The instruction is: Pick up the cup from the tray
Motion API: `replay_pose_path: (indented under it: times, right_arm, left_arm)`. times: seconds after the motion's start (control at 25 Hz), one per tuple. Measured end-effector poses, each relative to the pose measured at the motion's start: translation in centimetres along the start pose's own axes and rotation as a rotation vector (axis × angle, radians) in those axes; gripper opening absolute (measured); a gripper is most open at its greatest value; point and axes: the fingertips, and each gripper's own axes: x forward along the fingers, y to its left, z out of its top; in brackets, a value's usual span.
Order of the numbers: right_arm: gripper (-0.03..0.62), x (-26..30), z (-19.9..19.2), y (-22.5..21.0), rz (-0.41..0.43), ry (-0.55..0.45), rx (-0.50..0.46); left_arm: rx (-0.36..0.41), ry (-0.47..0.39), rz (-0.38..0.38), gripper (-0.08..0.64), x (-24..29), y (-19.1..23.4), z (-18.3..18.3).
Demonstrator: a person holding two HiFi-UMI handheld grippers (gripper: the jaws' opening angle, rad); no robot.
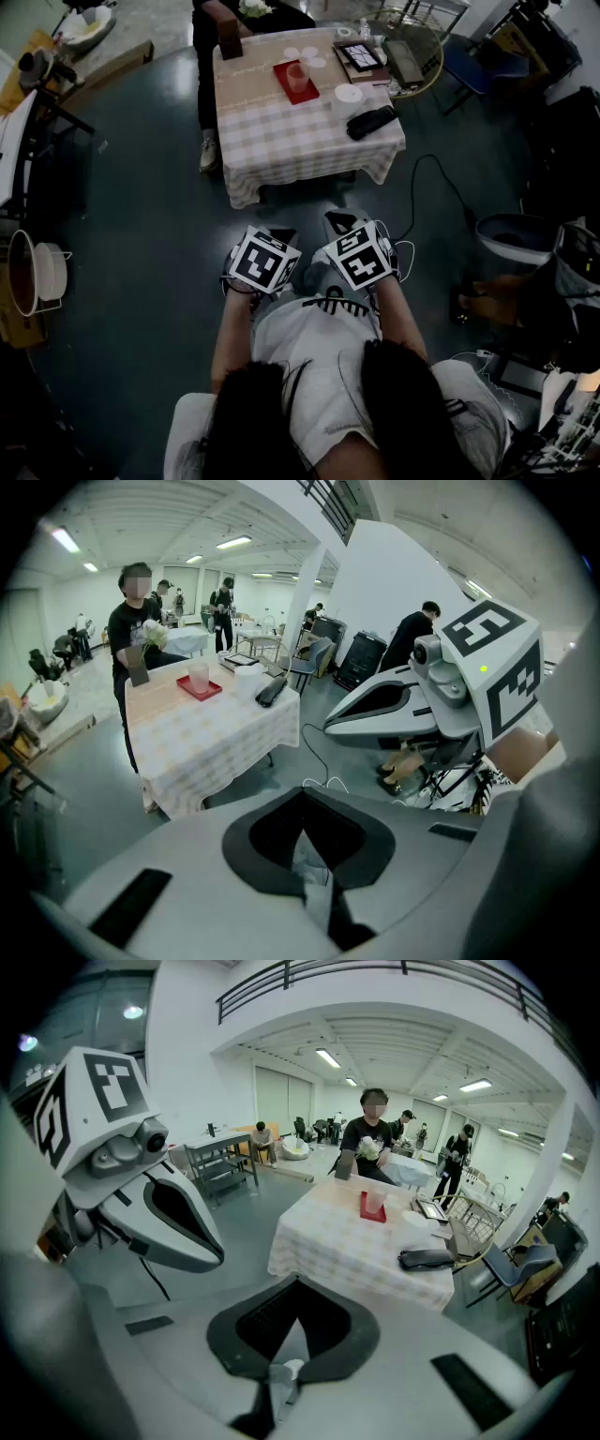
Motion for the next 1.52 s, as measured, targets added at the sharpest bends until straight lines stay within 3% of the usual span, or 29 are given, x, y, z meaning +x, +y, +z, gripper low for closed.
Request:
replay_pose_path:
  times: [0.24,0.6,1.0,1.12,1.28,1.4,1.52]
  right_arm:
    - [0.008,0.8,1.6,-2.5,0.0,-0.035,0.014]
    - [0.008,1.4,6.6,-7.6,-0.039,-0.13,0.012]
    - [0.012,1.4,7.9,-11.2,-0.08,-0.242,0.064]
    - [0.016,1.5,7.6,-11.9,-0.056,-0.25,0.072]
    - [0.154,1.7,7.6,-12.0,0.03,-0.274,0.052]
    - [0.169,1.5,7.6,-12.5,0.047,-0.281,0.046]
    - [0.178,1.1,7.9,-14.4,-0.003,-0.325,0.091]
  left_arm:
    - [-0.05,-0.082,0.051,0.003,0.5,1.8,3.9]
    - [-0.209,-0.308,0.239,0.003,0.2,5.4,11.7]
    - [-0.267,-0.338,0.311,0.003,1.2,6.3,12.8]
    - [-0.274,-0.341,0.332,0.003,1.8,6.1,13.3]
    - [-0.316,-0.378,0.368,0.003,2.1,6.3,14.2]
    - [-0.335,-0.384,0.387,0.003,2.4,6.1,14.6]
    - [-0.341,-0.385,0.392,0.003,3.1,6.2,15.2]
